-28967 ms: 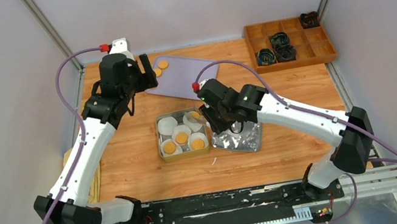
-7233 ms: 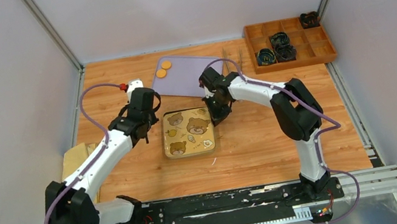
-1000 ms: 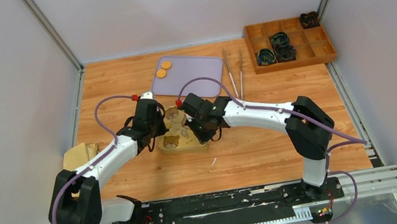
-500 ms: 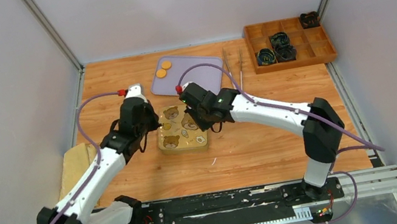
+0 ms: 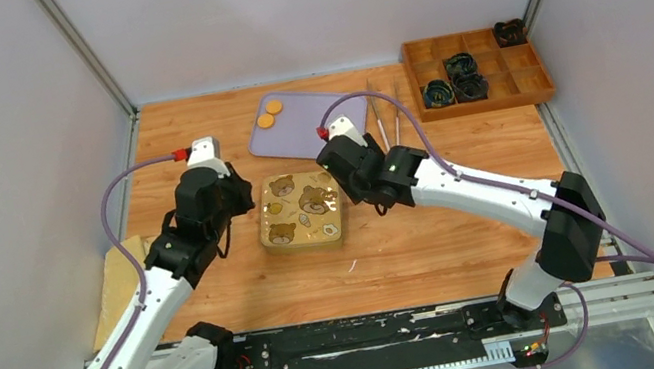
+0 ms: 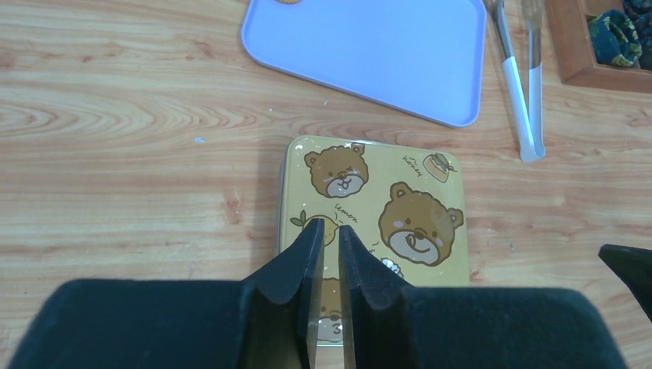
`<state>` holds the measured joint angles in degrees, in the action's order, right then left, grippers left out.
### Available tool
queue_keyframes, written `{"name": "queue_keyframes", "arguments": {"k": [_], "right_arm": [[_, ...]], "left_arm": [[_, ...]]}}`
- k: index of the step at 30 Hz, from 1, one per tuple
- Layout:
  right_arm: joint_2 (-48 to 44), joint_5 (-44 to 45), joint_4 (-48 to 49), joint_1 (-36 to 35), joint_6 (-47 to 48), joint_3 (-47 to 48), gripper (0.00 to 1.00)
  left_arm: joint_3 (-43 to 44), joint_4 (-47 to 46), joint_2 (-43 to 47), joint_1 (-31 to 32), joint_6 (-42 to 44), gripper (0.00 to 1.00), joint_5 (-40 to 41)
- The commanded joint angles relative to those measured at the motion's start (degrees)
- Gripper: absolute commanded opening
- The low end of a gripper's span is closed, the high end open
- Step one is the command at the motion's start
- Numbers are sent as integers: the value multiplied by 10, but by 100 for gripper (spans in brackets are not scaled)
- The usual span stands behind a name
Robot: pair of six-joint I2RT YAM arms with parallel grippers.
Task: Pack the cookies
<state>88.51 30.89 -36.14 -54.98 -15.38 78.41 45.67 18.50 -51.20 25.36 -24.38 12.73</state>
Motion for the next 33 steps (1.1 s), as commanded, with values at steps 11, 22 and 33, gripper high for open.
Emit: {"name": "queue_keyframes", "arguments": {"k": [11, 22, 33], "right_arm": [[-5, 123, -14, 38, 18, -12, 78], [34, -18, 10, 102, -1, 21, 79], [69, -161, 67, 116, 27, 39, 45]], "left_arm": [[107, 3, -87, 3, 20, 33, 28], [156, 33, -141, 24, 29, 33, 107], [130, 16, -247, 15, 5, 16, 88]]}}
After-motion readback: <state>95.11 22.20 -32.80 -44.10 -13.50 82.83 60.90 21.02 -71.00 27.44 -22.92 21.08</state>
